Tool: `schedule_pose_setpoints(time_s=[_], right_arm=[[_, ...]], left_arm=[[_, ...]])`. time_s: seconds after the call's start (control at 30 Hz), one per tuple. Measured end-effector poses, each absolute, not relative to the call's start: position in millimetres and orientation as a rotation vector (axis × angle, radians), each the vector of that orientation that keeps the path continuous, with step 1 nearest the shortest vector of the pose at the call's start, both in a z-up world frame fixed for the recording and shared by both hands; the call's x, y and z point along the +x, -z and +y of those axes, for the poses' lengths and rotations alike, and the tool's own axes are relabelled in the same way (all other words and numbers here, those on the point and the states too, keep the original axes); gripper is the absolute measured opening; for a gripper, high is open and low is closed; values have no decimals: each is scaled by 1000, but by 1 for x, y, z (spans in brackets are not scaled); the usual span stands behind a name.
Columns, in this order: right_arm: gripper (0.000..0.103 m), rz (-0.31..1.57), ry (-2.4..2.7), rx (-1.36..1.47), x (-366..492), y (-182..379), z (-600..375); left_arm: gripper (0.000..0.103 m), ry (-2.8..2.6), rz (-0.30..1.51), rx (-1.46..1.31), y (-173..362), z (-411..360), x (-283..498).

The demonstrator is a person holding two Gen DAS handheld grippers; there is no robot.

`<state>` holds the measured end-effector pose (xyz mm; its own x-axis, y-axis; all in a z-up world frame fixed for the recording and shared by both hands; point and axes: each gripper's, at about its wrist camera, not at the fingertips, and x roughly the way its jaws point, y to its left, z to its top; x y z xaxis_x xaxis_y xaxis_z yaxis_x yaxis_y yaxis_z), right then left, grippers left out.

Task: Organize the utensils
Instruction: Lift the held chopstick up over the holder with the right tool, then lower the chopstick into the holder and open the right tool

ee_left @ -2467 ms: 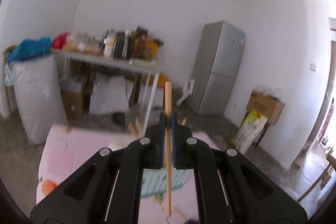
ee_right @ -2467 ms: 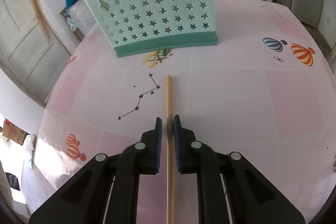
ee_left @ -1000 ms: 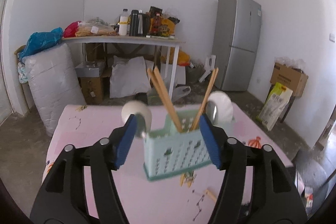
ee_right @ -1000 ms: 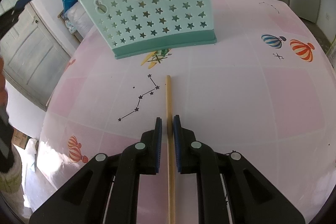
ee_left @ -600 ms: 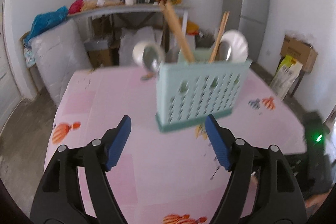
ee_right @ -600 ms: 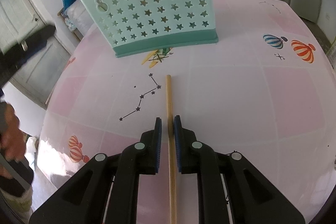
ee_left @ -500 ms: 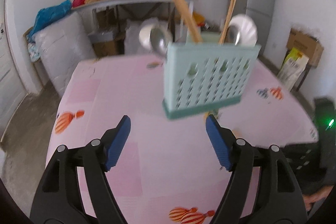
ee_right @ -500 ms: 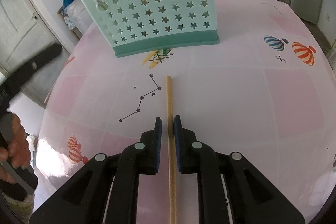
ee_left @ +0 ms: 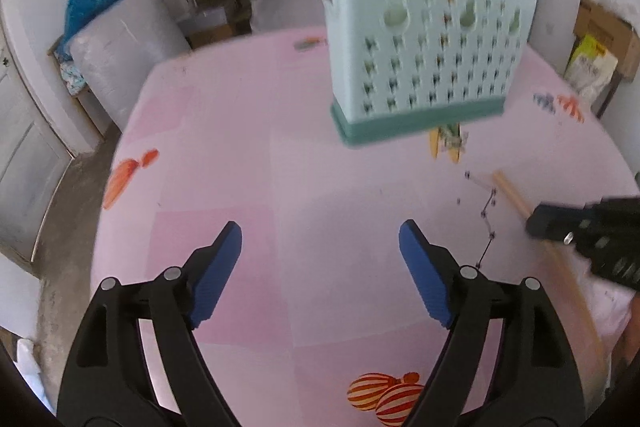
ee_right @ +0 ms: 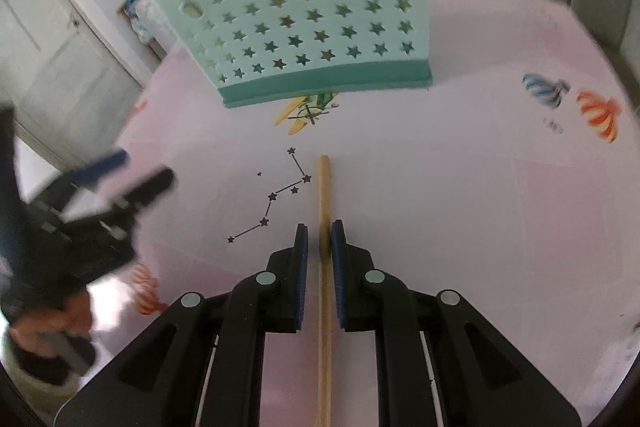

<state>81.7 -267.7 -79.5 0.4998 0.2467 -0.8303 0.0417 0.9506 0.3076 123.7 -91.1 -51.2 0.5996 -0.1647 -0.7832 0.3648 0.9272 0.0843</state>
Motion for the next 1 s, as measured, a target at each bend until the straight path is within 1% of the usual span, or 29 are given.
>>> schedule_pose_setpoints(time_s=[0.13,0.3,0.4,0.47,0.57,0.73,1.0], right_arm=[[13,1089,-179,268,87,78,-268],[13,1115,-173,181,100,75,-252],[12,1113,-160,98,113,75,-241],[8,1117,-151,42,118,75,-235],[7,1127,-158,27,124,72,-231],[7,1018,-135,108,114,34,-249],[6,741,-65,198,85,-47,-282]], left_arm=[[79,326,912,273,66,-98,121],[83,331,893,286,67,-103,115],[83,333,900,279,66,-104,115],[83,333,911,266,66,-103,116],[83,337,925,248,65,-102,119],[83,339,912,214,59,-97,123],[83,354,793,93,19,-87,137]])
